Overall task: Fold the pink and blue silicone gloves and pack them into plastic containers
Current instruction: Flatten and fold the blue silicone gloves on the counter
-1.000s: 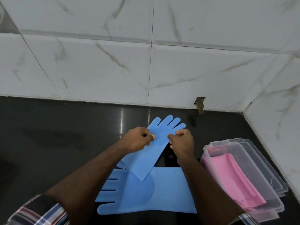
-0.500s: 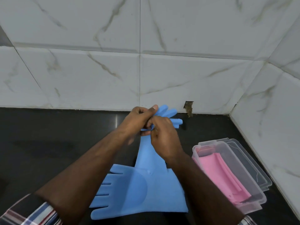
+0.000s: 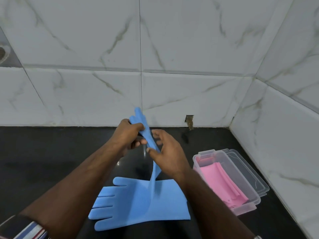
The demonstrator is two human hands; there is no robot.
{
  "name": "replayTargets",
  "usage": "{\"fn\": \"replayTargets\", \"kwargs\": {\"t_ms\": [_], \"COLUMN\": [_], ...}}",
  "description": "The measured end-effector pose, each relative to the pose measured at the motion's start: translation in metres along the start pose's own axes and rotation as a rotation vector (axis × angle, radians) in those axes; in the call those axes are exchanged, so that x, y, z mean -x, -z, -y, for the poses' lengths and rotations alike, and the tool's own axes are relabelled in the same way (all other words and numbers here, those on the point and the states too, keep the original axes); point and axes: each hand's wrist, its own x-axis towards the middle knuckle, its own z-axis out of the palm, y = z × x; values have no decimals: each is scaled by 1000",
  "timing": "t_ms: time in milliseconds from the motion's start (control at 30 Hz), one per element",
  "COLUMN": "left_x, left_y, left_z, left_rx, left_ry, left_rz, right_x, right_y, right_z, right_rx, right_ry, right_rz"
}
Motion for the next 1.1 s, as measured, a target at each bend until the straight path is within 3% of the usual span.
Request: {"fn": "replayTargets", "kwargs": {"t_ms": [133, 267, 367, 433, 500, 633, 800, 867, 967, 1000, 1100], "left_x": [8, 17, 21, 24, 26, 25, 32, 41, 61, 67, 71], "left_y": [10, 19, 31, 41, 49, 61, 78, 93, 126, 135, 150], "left_z": [5, 7, 6, 8, 14, 27, 29, 37, 59, 68, 95], "left_rx": [2, -113, -237, -360, -522, -678, -522, -538, -707, -762, -746], "left_ry": [2, -102, -124, -145, -204, -312, -353, -281, 86, 181, 219], "left_rz": [-20, 39, 108, 175, 187, 61, 50, 188, 537, 584, 403], "right_x": [15, 13, 14, 20, 27, 25, 24, 35, 60, 68, 74], "right_y": [6, 19, 26, 27, 29, 35, 44, 48, 47, 44, 33], "right_z": [-9, -6, -11, -20, -28, -26, -5, -3, -6, -9, -22], "right_rx": [145, 219, 302, 416, 478, 499, 540, 491, 410, 387, 323], "right_ry": [-123, -50, -38, -152, -243, -78, 29, -28, -186, -209, -265], "right_rz": [-21, -116, -22, 110, 140, -48, -78, 63, 540, 623, 518]}}
